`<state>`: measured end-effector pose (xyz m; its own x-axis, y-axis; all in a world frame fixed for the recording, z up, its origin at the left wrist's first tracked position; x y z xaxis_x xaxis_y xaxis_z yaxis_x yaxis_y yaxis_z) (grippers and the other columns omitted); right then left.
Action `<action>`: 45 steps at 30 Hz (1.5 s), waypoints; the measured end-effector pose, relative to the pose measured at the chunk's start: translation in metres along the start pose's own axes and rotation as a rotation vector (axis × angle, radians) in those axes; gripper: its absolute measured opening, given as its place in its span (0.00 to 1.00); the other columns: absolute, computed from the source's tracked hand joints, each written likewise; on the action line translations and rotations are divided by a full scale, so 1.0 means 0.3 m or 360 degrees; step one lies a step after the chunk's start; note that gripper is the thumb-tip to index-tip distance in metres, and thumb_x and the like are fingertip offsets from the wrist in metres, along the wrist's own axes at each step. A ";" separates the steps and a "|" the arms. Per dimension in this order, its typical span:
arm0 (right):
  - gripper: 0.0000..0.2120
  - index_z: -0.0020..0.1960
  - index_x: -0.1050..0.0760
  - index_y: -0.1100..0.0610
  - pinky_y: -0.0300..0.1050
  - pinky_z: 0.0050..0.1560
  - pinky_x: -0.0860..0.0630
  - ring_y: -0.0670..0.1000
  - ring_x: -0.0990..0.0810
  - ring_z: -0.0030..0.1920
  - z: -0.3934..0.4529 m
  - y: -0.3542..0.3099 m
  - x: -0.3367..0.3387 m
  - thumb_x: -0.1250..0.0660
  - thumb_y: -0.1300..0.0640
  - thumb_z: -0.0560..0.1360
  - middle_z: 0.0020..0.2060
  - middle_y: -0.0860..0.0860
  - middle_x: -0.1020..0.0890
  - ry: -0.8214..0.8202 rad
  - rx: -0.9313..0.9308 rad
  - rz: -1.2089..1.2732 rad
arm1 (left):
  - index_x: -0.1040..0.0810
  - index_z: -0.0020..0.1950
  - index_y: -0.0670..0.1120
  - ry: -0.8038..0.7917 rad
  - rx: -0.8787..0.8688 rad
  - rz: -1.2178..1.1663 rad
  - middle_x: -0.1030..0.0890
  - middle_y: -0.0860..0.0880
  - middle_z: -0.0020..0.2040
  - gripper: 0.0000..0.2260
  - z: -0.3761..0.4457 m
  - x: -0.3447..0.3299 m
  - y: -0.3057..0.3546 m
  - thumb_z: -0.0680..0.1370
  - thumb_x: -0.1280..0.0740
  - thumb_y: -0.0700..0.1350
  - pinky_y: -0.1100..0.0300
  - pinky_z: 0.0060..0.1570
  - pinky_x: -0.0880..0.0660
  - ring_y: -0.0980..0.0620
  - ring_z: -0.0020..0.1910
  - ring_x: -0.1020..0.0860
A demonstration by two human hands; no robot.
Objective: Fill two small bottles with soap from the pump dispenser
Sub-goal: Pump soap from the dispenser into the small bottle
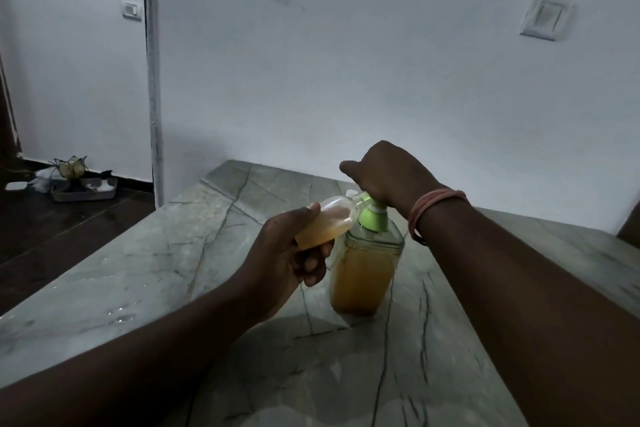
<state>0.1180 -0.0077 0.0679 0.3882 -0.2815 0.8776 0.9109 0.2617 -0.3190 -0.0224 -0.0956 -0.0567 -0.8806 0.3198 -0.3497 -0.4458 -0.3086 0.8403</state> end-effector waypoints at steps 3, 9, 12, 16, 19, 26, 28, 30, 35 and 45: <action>0.17 0.29 0.34 0.57 0.43 0.29 0.39 0.53 0.32 0.27 -0.006 0.009 -0.008 0.35 0.50 0.73 0.25 0.51 0.29 -0.0060 -0.0049 0.0016 | 0.14 0.52 0.47 0.0001 -0.0005 -0.0006 0.23 0.45 0.35 0.15 -0.001 0.002 -0.005 0.81 0.36 0.54 0.61 0.25 0.31 0.54 0.26 0.29; 0.14 0.34 0.31 0.53 0.44 0.34 0.33 0.53 0.25 0.36 0.006 -0.042 0.022 0.36 0.46 0.74 0.32 0.49 0.26 -0.0043 0.0117 -0.0387 | 0.14 0.50 0.48 0.0014 -0.0001 -0.0011 0.24 0.45 0.35 0.14 -0.006 -0.002 0.003 0.79 0.35 0.55 0.61 0.25 0.30 0.54 0.27 0.30; 0.15 0.33 0.32 0.53 0.43 0.32 0.35 0.52 0.26 0.33 0.007 -0.035 0.027 0.36 0.46 0.73 0.30 0.50 0.27 0.0109 0.0140 -0.0348 | 0.14 0.51 0.48 -0.0011 0.0002 -0.0003 0.23 0.46 0.36 0.14 -0.004 -0.003 0.002 0.81 0.36 0.55 0.61 0.26 0.30 0.55 0.27 0.29; 0.13 0.30 0.31 0.55 0.42 0.29 0.38 0.53 0.29 0.29 -0.004 -0.003 -0.004 0.36 0.51 0.71 0.27 0.51 0.26 0.0038 -0.0001 -0.0096 | 0.14 0.50 0.47 -0.0002 0.0006 -0.0003 0.24 0.45 0.35 0.15 0.001 0.004 -0.003 0.81 0.36 0.54 0.61 0.25 0.31 0.55 0.27 0.29; 0.13 0.31 0.30 0.54 0.43 0.31 0.36 0.53 0.27 0.30 0.000 -0.013 -0.003 0.35 0.51 0.72 0.28 0.51 0.26 -0.0043 0.0014 -0.0153 | 0.13 0.50 0.49 0.0021 0.0024 0.0015 0.23 0.47 0.35 0.14 -0.001 0.002 -0.006 0.81 0.36 0.54 0.61 0.26 0.31 0.56 0.27 0.29; 0.17 0.33 0.31 0.55 0.44 0.32 0.35 0.53 0.27 0.32 0.002 -0.027 0.024 0.36 0.45 0.74 0.31 0.51 0.26 0.0114 0.0138 -0.0295 | 0.14 0.49 0.48 0.0032 0.0023 -0.0015 0.23 0.46 0.35 0.14 -0.007 -0.011 0.005 0.82 0.37 0.53 0.61 0.25 0.30 0.55 0.26 0.29; 0.17 0.32 0.31 0.56 0.43 0.30 0.37 0.53 0.27 0.30 -0.003 -0.013 0.005 0.37 0.46 0.74 0.29 0.52 0.25 0.0102 0.0081 -0.0120 | 0.14 0.49 0.47 0.0035 0.0023 -0.0021 0.23 0.45 0.35 0.15 -0.004 -0.007 0.001 0.82 0.37 0.53 0.61 0.25 0.31 0.55 0.26 0.29; 0.18 0.30 0.31 0.57 0.43 0.30 0.37 0.54 0.27 0.29 -0.008 0.002 -0.007 0.36 0.47 0.73 0.27 0.52 0.26 0.0062 0.0061 -0.0070 | 0.14 0.48 0.48 0.0036 0.0019 -0.0012 0.23 0.45 0.35 0.15 -0.005 -0.006 -0.004 0.81 0.37 0.54 0.61 0.24 0.31 0.55 0.26 0.30; 0.16 0.33 0.34 0.53 0.43 0.33 0.37 0.55 0.26 0.37 -0.005 -0.044 0.022 0.37 0.46 0.75 0.31 0.49 0.29 0.0102 0.0214 -0.0512 | 0.14 0.50 0.46 0.0059 0.0031 -0.0015 0.24 0.44 0.35 0.15 -0.009 -0.010 0.001 0.80 0.36 0.54 0.61 0.24 0.31 0.54 0.26 0.30; 0.18 0.29 0.34 0.57 0.44 0.31 0.37 0.54 0.31 0.28 -0.002 0.005 -0.004 0.35 0.49 0.72 0.26 0.52 0.29 0.0012 0.0026 -0.0055 | 0.16 0.50 0.45 0.0029 0.0026 -0.0040 0.24 0.44 0.36 0.15 0.003 0.003 -0.010 0.79 0.35 0.55 0.61 0.25 0.30 0.54 0.26 0.29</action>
<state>0.1190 -0.0075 0.0661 0.3576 -0.2974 0.8852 0.9214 0.2665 -0.2827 -0.0218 -0.0936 -0.0592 -0.8721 0.3107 -0.3781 -0.4651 -0.2862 0.8377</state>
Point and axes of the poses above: each hand's wrist, its own z-axis towards the middle knuckle, its own x-axis out of the back of the hand, y = z × x, the point moved 2 cm from there along z, towards the middle knuckle
